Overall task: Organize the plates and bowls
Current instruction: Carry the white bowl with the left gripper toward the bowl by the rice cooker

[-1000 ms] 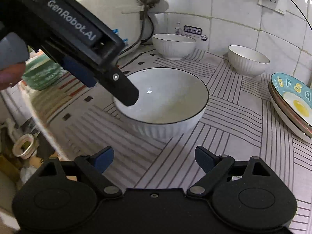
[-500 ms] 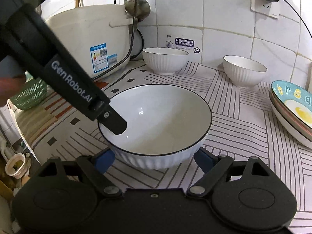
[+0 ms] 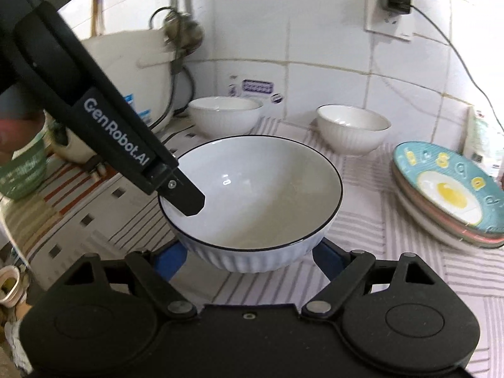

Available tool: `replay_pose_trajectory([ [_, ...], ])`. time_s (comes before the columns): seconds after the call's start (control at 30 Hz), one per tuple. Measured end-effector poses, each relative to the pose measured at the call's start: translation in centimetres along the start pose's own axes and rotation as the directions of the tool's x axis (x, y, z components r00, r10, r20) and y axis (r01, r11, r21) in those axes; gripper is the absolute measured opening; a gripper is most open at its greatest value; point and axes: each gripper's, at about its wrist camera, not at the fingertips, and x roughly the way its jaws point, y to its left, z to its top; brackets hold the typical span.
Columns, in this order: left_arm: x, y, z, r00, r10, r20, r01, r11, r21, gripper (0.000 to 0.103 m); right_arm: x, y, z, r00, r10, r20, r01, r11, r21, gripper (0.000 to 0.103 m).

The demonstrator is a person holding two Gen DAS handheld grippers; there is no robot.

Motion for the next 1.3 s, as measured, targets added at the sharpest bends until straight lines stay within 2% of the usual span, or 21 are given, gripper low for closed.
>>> replay_pose_trajectory([
  [0.23,2.3,0.2,2.3,0.999,-0.009,-0.042,0.007,0.999,-0.037,0.022,1.4,-1.8,1.5,1.000,-0.020,-0.008,0.020,0.998,-0.061,0.090],
  [0.5,4.4,-0.2,2.5,0.999,0.018,-0.038,-0.020,0.999,-0.042,0.022,3.3,-2.7,1.0,0.998,-0.042,-0.050,0.041,0.999,-0.025,0.089],
  [0.63,4.5,0.1,2.6,0.997,-0.014,-0.072,0.007,0.996,-0.088,0.025,3.9,-2.6,0.9,0.992,-0.061,-0.107,0.062,0.998,0.010,0.089],
  [0.77,3.6,0.5,2.7,0.997,-0.024,-0.076,0.016,0.995,-0.095,0.025,2.8,-2.3,1.4,0.990,-0.076,-0.122,0.078,0.997,0.007,0.090],
  [0.93,1.8,1.1,2.4,0.995,-0.034,-0.089,0.025,0.995,-0.098,0.031,0.0,-3.3,2.4,0.984,-0.087,-0.157,0.097,0.994,0.057,0.091],
  [1.1,0.1,1.6,1.6,0.995,-0.038,-0.091,0.029,0.995,-0.100,0.032,-3.3,-4.3,3.1,0.983,-0.107,-0.150,0.122,0.988,0.099,0.091],
  [1.3,-1.8,2.5,1.1,0.998,-0.028,-0.047,0.021,0.989,-0.146,0.033,-5.9,-5.7,4.2,0.982,-0.147,-0.121,0.166,0.972,0.168,0.089],
])
